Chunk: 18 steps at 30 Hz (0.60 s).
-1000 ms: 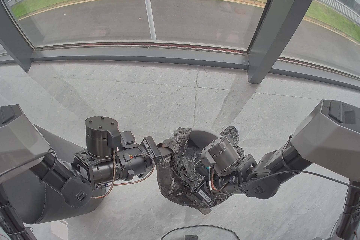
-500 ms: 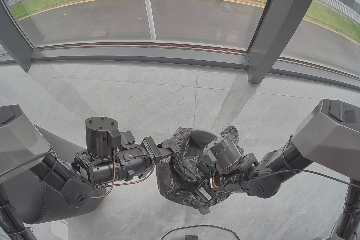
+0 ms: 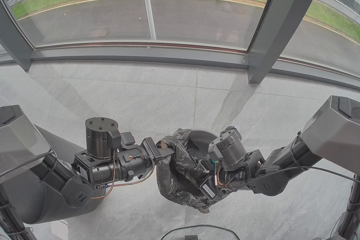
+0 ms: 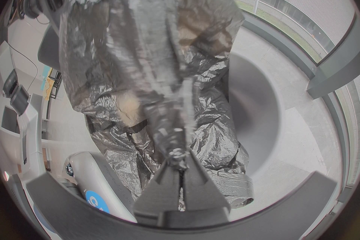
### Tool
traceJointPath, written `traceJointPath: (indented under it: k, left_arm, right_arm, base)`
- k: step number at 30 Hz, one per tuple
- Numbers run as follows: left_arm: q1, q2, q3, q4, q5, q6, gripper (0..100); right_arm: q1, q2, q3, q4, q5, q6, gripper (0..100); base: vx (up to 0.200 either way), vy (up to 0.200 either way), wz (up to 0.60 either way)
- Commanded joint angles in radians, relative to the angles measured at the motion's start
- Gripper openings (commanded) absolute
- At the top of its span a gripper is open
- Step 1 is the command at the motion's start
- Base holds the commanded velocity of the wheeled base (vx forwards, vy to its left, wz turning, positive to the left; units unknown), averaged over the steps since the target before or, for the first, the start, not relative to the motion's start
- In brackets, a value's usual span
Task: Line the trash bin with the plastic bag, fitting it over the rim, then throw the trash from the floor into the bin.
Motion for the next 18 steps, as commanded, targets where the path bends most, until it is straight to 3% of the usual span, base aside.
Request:
traceJointPath:
  k: [1,6,10,18]
  left_arm:
    - [0.0,0.003,0.006,0.0,0.001,0.002,0]
    - [0.012,0.01,0.018,0.0,0.002,0.027,0]
    - [0.016,0.016,0.029,0.0,0.017,0.074,0]
    - [0.014,0.03,0.018,0.0,0.04,0.139,0]
  right_arm:
    - [-0.019,-0.057,0.009,0.001,0.0,0.0,0]
    - [-0.047,-0.129,0.037,0.001,-0.005,-0.003,0]
    - [-0.068,-0.175,0.051,0.001,-0.06,-0.003,0]
    - [-0.12,-0.167,0.046,-0.001,-0.06,0.0,0]
  base:
    - [0.0,0.0,0.0]
    - [0.0,0.0,0.0]
    - [0.0,0.0,0.0]
    - [0.0,0.0,0.0]
